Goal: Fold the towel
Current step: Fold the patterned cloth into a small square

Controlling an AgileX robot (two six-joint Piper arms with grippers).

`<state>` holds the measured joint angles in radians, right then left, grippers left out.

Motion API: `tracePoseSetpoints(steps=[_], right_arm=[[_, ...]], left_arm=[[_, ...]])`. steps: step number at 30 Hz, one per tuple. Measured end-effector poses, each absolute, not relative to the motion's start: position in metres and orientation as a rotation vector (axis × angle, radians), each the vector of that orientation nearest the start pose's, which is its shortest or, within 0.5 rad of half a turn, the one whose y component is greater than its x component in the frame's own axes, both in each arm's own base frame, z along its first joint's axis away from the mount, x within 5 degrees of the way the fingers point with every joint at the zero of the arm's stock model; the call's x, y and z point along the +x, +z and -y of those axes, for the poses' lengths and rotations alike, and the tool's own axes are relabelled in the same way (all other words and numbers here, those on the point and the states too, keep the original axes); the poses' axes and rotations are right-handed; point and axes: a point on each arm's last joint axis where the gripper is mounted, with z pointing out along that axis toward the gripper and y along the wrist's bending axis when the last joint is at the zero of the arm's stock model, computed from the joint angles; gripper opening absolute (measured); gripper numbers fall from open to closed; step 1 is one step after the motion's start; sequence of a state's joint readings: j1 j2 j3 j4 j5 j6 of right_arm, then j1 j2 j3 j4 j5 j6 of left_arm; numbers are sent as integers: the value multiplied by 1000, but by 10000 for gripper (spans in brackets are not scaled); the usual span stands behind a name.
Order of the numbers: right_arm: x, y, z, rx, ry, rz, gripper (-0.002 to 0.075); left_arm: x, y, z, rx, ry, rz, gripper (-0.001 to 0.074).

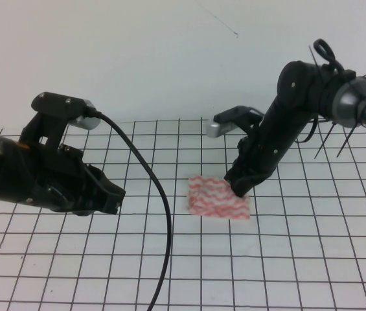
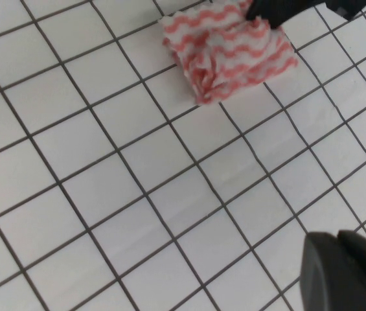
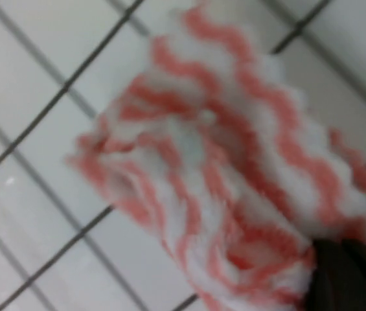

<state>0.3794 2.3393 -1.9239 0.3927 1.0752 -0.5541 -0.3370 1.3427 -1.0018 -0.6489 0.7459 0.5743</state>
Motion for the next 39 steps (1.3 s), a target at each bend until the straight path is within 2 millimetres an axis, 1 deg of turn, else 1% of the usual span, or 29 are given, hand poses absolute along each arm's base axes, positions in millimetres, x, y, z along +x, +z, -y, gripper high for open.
tracePoseSetpoints(steps=[3, 5, 6, 8, 10, 11, 14, 15, 17, 18, 20, 21, 23, 25, 26, 28, 29, 31, 32, 34, 36, 39], right_arm=[[435, 156, -212, -1112, 598, -2694, 0], [434, 168, -216, -1092, 662, -2656, 0], [433, 179, -217, -1089, 680, -2625, 0], [428, 209, -216, -1089, 688, -2552, 0], [420, 247, -213, -1085, 676, -2469, 0], [416, 264, -211, -1088, 658, -2439, 0], [394, 322, -193, -1064, 496, -2388, 0], [388, 337, -186, -1035, 433, -2381, 0], [369, 377, -170, -949, 311, -2316, 0], [361, 393, -163, -912, 272, -2280, 0], [337, 429, -147, -823, 197, -2176, 0], [324, 445, -140, -794, 171, -2119, 0], [296, 467, -125, -726, 143, -2023, 0], [273, 471, -115, -672, 151, -1956, 0], [260, 470, -110, -654, 154, -1924, 0], [241, 460, -102, -631, 154, -1883, 0], [232, 450, -98, -622, 153, -1870, 0], [215, 422, -90, -593, 157, -1851, 0], [205, 412, -86, -569, 165, -1834, 0], [186, 385, -77, -514, 182, -1790, 0], [172, 358, -70, -477, 184, -1735, 0], [157, 319, -63, -465, 177, -1726, 0]], left_arm=[[246, 301, 126, 675, -638, -2363, -1], [246, 301, 126, 681, -637, -2359, -1], [246, 301, 126, 693, -636, -2358, -1], [243, 302, 126, 717, -638, -2354, -1], [238, 308, 125, 729, -640, -2340, -1], [235, 312, 123, 735, -631, -2321, -1], [221, 332, 118, 754, -611, -2240, -1], [213, 340, 115, 759, -602, -2201, -1], [198, 357, 109, 761, -575, -2125, -1], [187, 367, 104, 748, -563, -2069, -1], [170, 378, 97, 713, -538, -1982, -1], [161, 382, 92, 693, -524, -1936, -1], [144, 386, 84, 650, -500, -1858, -1], [125, 383, 75, 608, -488, -1799, -1], [119, 380, 72, 590, -486, -1784, -1], [109, 367, 67, 558, -491, -1782, -1], [105, 358, 66, 546, -496, -1794, -1], [101, 342, 64, 517, -513, -1824, -1], [100, 335, 63, 504, -517, -1834, -1], [101, 324, 61, 466, -515, -1837, -1], [104, 314, 60, 429, -500, -1836, -1], [107, 305, 57, 386, -470, -1826, -1]])
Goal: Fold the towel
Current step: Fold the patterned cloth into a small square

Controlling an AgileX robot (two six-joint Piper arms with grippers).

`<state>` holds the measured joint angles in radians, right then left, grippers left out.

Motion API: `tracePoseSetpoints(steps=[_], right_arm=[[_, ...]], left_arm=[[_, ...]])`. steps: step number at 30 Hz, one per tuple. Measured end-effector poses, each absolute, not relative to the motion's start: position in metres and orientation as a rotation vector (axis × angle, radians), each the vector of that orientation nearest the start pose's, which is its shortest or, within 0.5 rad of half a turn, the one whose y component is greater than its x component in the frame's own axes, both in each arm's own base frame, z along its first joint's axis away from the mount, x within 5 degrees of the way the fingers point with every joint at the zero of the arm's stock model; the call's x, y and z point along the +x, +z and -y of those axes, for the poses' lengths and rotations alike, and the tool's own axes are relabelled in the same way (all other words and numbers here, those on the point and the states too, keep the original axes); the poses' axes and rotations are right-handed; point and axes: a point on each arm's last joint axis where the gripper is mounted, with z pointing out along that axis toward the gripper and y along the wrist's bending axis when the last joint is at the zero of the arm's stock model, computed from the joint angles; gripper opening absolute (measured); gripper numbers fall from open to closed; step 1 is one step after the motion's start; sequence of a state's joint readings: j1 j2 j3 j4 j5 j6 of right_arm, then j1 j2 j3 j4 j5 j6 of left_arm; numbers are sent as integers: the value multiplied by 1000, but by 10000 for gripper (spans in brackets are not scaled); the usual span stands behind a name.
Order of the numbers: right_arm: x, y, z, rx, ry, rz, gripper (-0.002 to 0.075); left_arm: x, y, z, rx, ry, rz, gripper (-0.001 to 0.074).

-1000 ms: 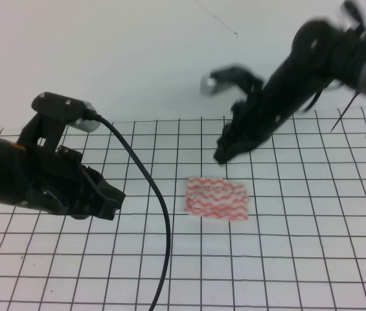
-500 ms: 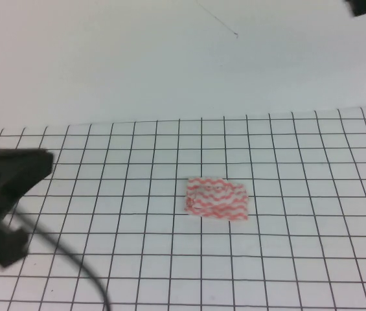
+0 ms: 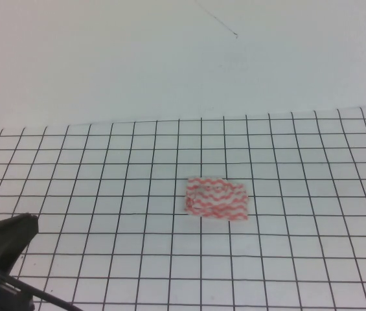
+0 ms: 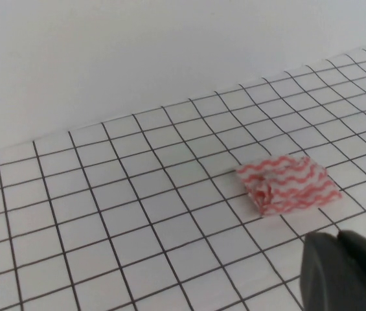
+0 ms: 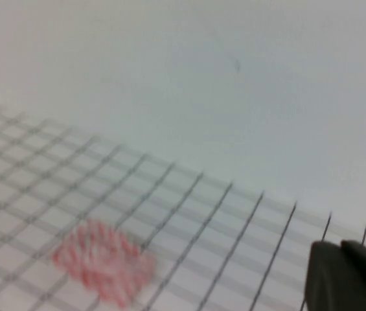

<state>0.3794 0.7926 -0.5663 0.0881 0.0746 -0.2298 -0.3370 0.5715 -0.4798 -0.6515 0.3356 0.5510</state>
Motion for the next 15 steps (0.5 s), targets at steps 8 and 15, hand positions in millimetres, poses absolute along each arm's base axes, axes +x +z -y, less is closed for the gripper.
tracePoseSetpoints(steps=[8, 15], right_arm=[[144, 262, -58, -516, 150, -1851, 0], [140, 249, -56, -531, 148, -1901, 0]], left_arm=[[108, 305, 56, 371, -466, -1815, -1], [108, 305, 56, 369, -467, -1816, -1]])
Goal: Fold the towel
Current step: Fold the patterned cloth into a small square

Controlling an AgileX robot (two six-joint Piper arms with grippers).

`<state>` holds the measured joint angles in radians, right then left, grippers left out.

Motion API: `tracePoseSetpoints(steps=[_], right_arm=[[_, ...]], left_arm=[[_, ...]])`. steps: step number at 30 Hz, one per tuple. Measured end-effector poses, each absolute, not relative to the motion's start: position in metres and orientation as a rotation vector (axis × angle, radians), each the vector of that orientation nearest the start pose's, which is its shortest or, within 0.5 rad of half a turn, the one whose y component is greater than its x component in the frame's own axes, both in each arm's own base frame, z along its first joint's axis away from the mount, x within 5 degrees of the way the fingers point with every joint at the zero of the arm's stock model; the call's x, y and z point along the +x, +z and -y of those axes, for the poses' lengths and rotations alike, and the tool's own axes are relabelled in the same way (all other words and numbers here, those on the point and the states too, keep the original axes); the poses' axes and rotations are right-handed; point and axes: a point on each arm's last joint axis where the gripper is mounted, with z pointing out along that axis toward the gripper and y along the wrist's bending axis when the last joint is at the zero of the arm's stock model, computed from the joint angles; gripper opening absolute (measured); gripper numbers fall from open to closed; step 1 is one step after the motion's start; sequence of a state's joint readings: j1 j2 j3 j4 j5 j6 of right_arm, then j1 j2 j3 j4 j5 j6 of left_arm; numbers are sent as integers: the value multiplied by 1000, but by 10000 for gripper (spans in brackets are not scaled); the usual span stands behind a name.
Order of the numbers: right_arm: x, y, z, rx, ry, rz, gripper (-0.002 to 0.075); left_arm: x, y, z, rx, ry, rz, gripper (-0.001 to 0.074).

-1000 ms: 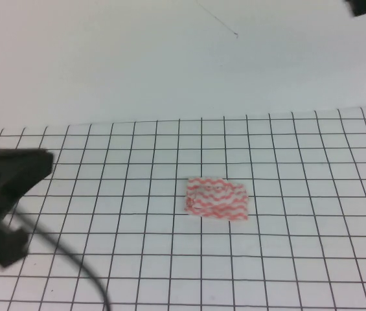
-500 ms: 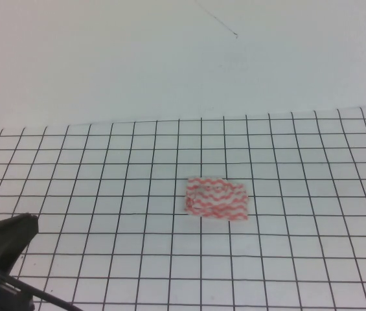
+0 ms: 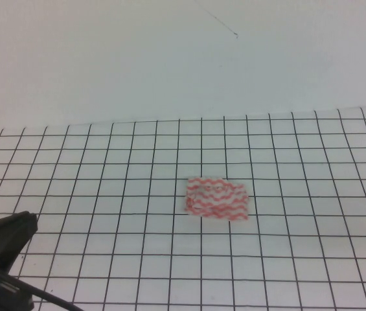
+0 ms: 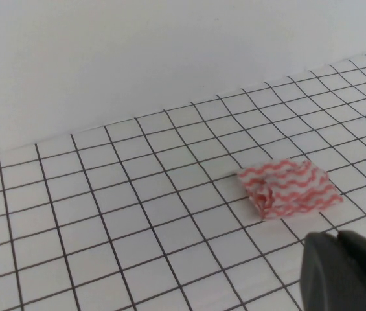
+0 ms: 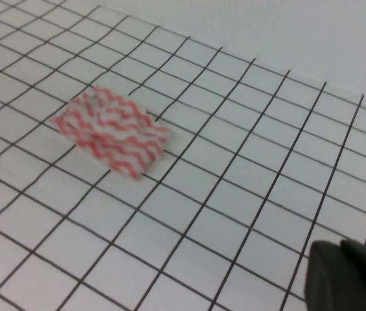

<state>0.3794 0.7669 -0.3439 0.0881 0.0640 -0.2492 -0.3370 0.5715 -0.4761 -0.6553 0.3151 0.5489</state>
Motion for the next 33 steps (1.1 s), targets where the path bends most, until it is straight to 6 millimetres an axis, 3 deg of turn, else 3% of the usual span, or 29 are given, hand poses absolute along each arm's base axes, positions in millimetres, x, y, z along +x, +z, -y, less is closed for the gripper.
tracePoseSetpoints(steps=[10, 14, 17, 21, 26, 33], right_arm=[[139, 247, -56, -543, 147, -1929, 0], [139, 247, -56, -543, 147, -1929, 0], [139, 247, -56, -543, 147, -1929, 0], [139, 247, -56, -543, 147, -1929, 0], [139, 247, -56, -543, 147, -1929, 0], [139, 247, -56, -543, 147, -1929, 0]], left_arm=[[107, 300, 55, 365, -467, -1824, -1], [84, 299, 43, 478, -304, -1701, -1], [71, 296, 28, 321, -248, -1561, -1], [60, 271, 15, 137, -237, -1499, -1], [54, 217, 13, 77, -279, -1627, -1], [52, 190, 14, 74, -293, -1730, -1]])
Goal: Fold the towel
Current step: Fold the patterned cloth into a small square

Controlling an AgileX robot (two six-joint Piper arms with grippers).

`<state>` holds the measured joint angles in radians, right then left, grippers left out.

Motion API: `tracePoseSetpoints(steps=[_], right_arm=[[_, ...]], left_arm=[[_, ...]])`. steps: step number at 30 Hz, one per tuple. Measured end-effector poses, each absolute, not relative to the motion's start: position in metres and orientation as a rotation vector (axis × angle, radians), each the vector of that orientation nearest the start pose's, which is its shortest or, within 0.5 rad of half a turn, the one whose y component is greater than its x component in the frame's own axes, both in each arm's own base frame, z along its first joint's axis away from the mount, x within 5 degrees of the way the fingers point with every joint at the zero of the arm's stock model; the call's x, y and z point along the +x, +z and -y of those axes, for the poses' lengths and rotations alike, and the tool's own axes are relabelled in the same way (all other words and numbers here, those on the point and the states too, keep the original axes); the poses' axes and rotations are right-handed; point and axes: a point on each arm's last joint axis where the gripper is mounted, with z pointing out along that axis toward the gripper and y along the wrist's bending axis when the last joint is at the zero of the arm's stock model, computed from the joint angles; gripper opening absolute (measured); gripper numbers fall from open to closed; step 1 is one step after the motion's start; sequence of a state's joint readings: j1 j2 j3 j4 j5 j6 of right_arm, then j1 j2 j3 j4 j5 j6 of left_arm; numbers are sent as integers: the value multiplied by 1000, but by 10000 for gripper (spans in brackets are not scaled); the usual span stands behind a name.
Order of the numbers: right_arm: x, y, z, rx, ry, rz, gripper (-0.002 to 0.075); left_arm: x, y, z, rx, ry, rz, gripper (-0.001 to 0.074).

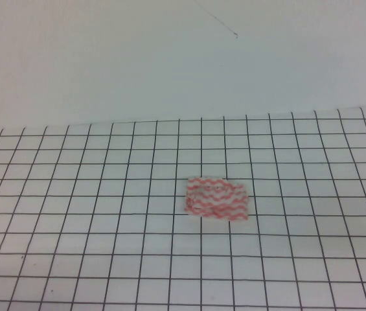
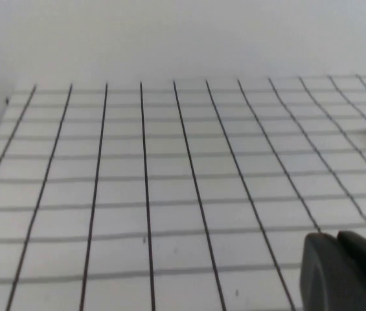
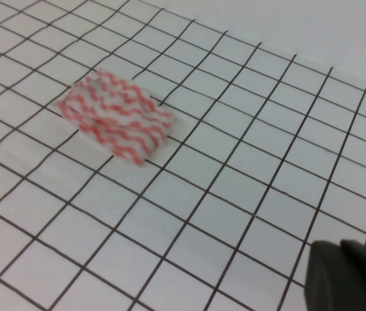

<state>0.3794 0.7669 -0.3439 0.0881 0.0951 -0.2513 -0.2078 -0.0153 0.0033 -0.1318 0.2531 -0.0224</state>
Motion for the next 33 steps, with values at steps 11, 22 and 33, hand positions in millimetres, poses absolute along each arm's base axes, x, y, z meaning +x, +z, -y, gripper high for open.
tracePoseSetpoints(steps=[11, 22, 33], right_arm=[[139, 247, -56, -542, 147, -1926, -1], [121, 265, -41, -462, 118, -1836, -1], [71, 271, -5, -195, -76, -1720, -1]], left_arm=[[51, 185, 15, 81, -294, -1792, -1], [51, 185, 15, 76, -299, -1792, -1], [51, 184, 15, 73, -301, -1794, -1]])
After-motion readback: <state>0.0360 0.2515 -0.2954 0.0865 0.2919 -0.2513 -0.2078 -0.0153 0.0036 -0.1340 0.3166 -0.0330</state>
